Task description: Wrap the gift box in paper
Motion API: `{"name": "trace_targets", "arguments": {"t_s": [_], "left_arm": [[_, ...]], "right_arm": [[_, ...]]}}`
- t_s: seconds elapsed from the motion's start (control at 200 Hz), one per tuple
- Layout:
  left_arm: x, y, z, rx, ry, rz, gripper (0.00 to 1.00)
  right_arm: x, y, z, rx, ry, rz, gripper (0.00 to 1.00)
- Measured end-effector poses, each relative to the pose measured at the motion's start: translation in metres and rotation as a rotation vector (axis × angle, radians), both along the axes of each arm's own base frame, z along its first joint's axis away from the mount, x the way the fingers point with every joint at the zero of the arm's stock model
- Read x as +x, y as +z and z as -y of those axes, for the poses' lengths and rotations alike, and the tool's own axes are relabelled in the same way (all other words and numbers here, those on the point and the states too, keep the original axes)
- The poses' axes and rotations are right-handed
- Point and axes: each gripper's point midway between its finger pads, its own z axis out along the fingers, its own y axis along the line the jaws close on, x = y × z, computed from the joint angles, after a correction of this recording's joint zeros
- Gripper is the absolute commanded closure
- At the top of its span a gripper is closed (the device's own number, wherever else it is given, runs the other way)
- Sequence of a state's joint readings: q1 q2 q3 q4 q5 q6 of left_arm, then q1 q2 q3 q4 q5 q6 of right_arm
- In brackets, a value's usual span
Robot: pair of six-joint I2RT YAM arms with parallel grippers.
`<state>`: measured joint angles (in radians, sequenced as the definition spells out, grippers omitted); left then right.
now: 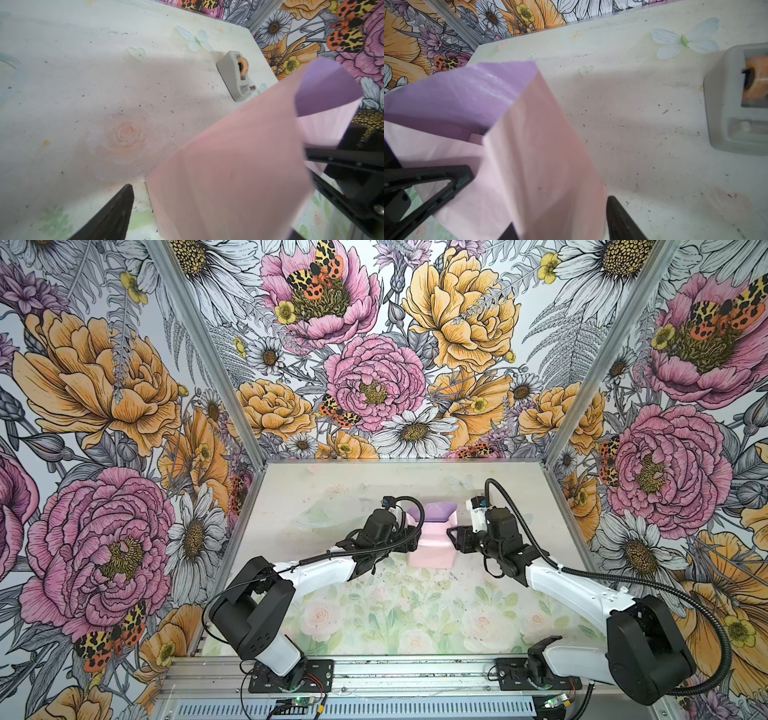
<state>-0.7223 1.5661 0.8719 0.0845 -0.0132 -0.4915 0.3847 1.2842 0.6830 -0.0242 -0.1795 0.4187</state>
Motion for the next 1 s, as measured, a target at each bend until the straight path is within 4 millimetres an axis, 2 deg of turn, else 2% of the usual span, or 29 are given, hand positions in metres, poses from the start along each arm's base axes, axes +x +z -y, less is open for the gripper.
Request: {"name": "trace_targets", "arguments": {"t_s": [0.275, 0.555, 0.996], "left_arm": [[-0.002, -0.002, -0.003, 0.055, 0.039, -0.001, 0.2], [-0.009, -0.005, -0.005, 0.04, 0.079, -0.009, 0.2], [-0.006, -0.008, -0.001, 0.018, 0.113, -0.006, 0.2]], "right_arm": [[-0.003, -0.003, 0.004, 0.016, -0.033, -0.006, 0.48], [-0.011, -0.008, 0.004, 0.086, -0.078, -0.025, 0.49], [-0.008, -0.009, 0.005, 0.102, -0.115, -0.02, 0.5]]}}
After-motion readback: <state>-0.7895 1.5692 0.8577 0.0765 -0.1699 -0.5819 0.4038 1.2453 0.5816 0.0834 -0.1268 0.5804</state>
